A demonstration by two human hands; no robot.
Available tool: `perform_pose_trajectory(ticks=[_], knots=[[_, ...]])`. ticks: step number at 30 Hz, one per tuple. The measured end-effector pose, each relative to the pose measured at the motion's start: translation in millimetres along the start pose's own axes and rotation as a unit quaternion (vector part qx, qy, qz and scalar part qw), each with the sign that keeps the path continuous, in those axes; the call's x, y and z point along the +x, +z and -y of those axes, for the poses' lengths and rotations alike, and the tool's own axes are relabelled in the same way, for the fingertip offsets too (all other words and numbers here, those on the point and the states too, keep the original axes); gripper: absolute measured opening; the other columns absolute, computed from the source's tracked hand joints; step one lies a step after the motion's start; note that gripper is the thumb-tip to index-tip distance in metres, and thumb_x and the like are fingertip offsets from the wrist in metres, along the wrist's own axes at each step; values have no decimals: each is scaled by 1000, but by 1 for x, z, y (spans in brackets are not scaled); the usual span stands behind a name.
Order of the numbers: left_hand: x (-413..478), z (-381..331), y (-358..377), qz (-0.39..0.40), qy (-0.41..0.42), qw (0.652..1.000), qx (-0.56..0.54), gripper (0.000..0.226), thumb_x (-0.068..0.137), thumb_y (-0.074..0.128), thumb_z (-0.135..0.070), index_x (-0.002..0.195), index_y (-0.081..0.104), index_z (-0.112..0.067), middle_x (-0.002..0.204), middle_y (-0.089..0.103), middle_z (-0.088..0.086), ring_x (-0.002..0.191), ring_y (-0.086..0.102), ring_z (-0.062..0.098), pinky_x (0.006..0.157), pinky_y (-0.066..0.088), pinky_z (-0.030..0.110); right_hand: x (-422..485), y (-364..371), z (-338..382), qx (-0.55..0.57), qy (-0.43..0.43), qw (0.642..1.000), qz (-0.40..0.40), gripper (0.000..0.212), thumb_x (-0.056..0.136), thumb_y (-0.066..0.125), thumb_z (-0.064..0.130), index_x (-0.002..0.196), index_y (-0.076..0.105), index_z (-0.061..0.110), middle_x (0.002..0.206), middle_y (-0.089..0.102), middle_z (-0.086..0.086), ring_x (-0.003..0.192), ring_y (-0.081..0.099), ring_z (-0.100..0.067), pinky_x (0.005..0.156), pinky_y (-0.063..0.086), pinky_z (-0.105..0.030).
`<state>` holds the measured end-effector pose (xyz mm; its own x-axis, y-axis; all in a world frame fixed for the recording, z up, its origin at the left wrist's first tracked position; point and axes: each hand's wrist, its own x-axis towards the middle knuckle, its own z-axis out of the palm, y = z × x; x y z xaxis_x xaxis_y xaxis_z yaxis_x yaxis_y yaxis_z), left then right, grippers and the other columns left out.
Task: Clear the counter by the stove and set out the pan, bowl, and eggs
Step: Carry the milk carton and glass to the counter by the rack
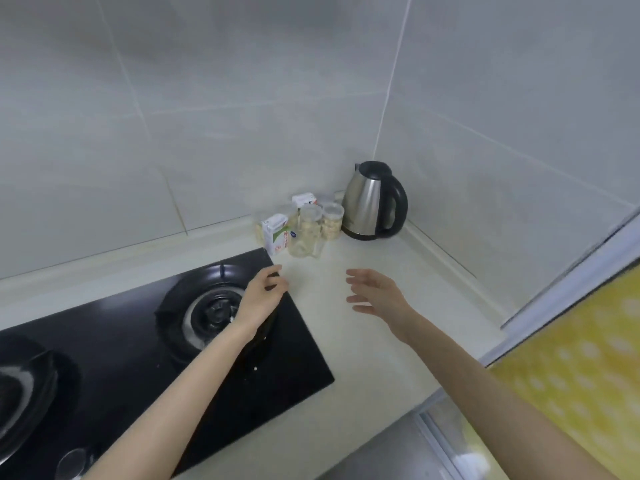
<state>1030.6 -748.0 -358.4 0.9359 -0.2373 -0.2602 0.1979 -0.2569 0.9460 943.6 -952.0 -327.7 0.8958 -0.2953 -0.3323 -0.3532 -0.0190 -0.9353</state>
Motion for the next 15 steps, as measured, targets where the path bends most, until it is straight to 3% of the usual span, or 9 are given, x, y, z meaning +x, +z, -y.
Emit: perform_pose_trajectory(ticks=[6,10,15], knots=[[68,-14,2,-81,4,997,0,51,92,57,-15,140,41,-19,125,55,2,106,51,13,94,44,31,85,3,9,-43,-9,998,35,31,92,54,9,122,55,20,126,52,-1,89,63,-17,81,53,-29],[106,-15,0,-127,-8,991,47,62,89,63,-19,144,35,-16,141,45,8,122,49,23,94,39,25,137,8,12,-57,-12,997,46,40,92,54,10,130,49,19,131,45,3,91,59,-18,82,50,-32],[158,-10,5,-154,-27,985,76,72,82,71,-19,144,35,-20,147,40,5,124,50,26,106,40,37,202,13,11,-80,18,992,99,46,92,55,14,136,43,16,125,46,3,92,58,-18,87,50,-36]])
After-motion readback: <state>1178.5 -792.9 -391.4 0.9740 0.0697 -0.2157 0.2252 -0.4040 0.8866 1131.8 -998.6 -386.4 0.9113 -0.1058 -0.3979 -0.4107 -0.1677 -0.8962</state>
